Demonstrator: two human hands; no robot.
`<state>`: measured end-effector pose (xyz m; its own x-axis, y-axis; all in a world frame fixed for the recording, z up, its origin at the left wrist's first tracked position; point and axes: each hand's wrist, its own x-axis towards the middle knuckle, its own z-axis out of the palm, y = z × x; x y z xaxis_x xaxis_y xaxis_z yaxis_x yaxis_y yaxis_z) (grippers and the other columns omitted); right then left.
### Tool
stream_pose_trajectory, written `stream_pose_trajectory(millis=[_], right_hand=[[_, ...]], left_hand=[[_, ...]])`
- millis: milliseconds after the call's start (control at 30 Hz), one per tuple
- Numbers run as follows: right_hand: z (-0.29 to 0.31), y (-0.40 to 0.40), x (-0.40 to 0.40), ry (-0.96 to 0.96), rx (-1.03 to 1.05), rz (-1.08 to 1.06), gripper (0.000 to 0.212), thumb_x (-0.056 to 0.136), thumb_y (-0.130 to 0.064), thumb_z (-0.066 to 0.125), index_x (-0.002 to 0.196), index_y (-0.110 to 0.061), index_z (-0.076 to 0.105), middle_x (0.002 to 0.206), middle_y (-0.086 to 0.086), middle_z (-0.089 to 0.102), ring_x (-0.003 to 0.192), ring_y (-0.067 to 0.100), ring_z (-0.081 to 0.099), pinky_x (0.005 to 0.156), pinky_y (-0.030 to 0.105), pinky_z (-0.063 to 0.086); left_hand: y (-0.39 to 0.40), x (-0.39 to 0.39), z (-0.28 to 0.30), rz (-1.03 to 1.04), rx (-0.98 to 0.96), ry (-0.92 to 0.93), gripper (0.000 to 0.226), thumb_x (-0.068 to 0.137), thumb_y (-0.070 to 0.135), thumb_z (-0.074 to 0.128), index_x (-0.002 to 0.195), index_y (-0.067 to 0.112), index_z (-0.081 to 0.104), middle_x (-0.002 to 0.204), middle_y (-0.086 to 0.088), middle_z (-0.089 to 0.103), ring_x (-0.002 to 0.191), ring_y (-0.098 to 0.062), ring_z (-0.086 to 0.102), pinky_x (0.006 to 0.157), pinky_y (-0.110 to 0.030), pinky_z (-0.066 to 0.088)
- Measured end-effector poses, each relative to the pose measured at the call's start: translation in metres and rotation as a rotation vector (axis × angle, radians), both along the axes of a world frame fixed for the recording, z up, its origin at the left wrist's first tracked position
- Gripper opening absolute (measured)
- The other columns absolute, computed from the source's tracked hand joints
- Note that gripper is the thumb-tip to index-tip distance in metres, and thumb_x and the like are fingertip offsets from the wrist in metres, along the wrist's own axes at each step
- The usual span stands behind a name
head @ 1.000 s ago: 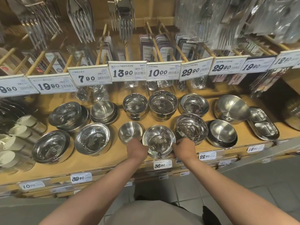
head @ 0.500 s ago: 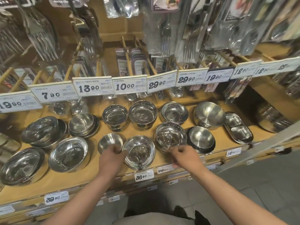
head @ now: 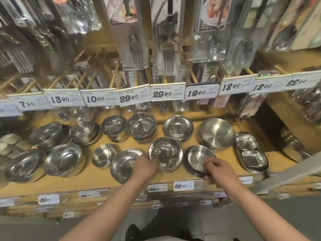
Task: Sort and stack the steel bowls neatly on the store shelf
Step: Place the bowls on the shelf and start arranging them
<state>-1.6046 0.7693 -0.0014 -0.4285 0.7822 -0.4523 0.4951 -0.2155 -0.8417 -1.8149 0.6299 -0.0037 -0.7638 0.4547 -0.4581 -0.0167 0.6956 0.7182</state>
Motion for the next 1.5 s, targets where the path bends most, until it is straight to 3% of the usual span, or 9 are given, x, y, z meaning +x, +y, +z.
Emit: stream_pose_trajectory(millis=[200,367,667,833,900,1033,1200,1367,1500], right_hand=[[-0.007,0.025,0.021,0.006,-0.027,0.034,0.022,0.102,-0.027,0.058,0.096,-0.013,0.074,0.095,0.007,0.076,0.090,0.022,0.074,0.080,0.038,0.063],[-0.011,0.039,0.021,0.015,-0.087,0.041,0.014,0.101,-0.020,0.060,0.099,-0.014,0.073,0.093,0.003,0.074,0.087,0.017,0.071,0.059,0.020,0.057],[-0.029,0.062,0.034,-0.047,0.048,-0.062,0.019,0.094,-0.021,0.064,0.077,-0.015,0.072,0.068,-0.003,0.074,0.060,0.008,0.063,0.061,0.026,0.050],[-0.030,0.066,0.036,-0.040,0.044,-0.046,0.023,0.097,-0.026,0.062,0.082,-0.011,0.071,0.077,0.005,0.075,0.072,0.019,0.063,0.073,0.039,0.055],[-0.030,0.065,0.035,-0.039,0.046,-0.025,0.023,0.097,-0.025,0.061,0.080,-0.012,0.070,0.069,-0.001,0.073,0.066,0.015,0.063,0.068,0.034,0.055],[-0.027,0.063,0.030,0.018,-0.007,0.007,0.022,0.099,-0.026,0.060,0.092,-0.009,0.072,0.092,0.014,0.076,0.082,0.025,0.070,0.075,0.037,0.057],[-0.019,0.062,0.020,0.063,-0.014,0.028,0.023,0.103,-0.021,0.054,0.090,-0.010,0.071,0.089,0.013,0.071,0.081,0.021,0.067,0.085,0.045,0.061],[0.000,0.039,-0.011,0.129,-0.114,0.184,0.018,0.099,-0.016,0.058,0.091,-0.020,0.074,0.094,0.005,0.074,0.090,0.019,0.071,0.063,0.026,0.061],[0.009,0.013,-0.043,0.204,-0.257,0.352,0.028,0.097,-0.033,0.066,0.122,-0.023,0.062,0.115,0.002,0.070,0.103,0.018,0.071,0.071,0.029,0.062]], left_hand=[[0.022,0.003,-0.009,0.031,-0.140,0.104,0.031,0.089,0.016,0.063,0.116,0.001,0.058,0.109,-0.017,0.070,0.101,-0.034,0.067,0.089,-0.043,0.057],[0.033,0.006,-0.008,0.119,-0.193,0.143,0.037,0.090,0.014,0.066,0.122,-0.001,0.055,0.120,-0.020,0.064,0.107,-0.035,0.064,0.084,-0.036,0.054],[0.044,0.027,-0.018,0.072,-0.275,0.122,0.035,0.090,0.019,0.071,0.112,-0.008,0.063,0.113,-0.021,0.069,0.095,-0.032,0.067,0.066,-0.028,0.048],[0.049,0.025,-0.013,0.139,-0.293,0.106,0.028,0.092,0.009,0.066,0.115,-0.005,0.060,0.113,-0.018,0.070,0.092,-0.028,0.066,0.064,-0.025,0.047],[0.048,0.022,-0.012,0.161,-0.282,0.085,0.024,0.089,0.006,0.069,0.110,-0.006,0.062,0.108,-0.018,0.072,0.092,-0.028,0.071,0.060,-0.025,0.052],[0.046,0.015,-0.013,0.234,-0.206,-0.014,0.023,0.086,0.007,0.072,0.103,-0.007,0.065,0.099,-0.021,0.074,0.090,-0.035,0.075,0.082,-0.042,0.062],[0.035,0.006,-0.003,0.338,-0.009,-0.238,0.017,0.089,-0.004,0.067,0.104,-0.011,0.063,0.092,-0.023,0.072,0.073,-0.031,0.077,0.073,-0.043,0.064],[0.007,-0.002,0.027,0.435,0.171,-0.430,0.006,0.090,-0.011,0.061,0.087,-0.008,0.064,0.060,-0.018,0.071,0.049,-0.021,0.071,0.038,-0.025,0.055],[-0.020,-0.005,0.045,0.458,0.232,-0.416,0.022,0.090,-0.014,0.058,0.111,-0.010,0.060,0.075,-0.023,0.073,0.061,-0.027,0.073,0.050,-0.032,0.062]])
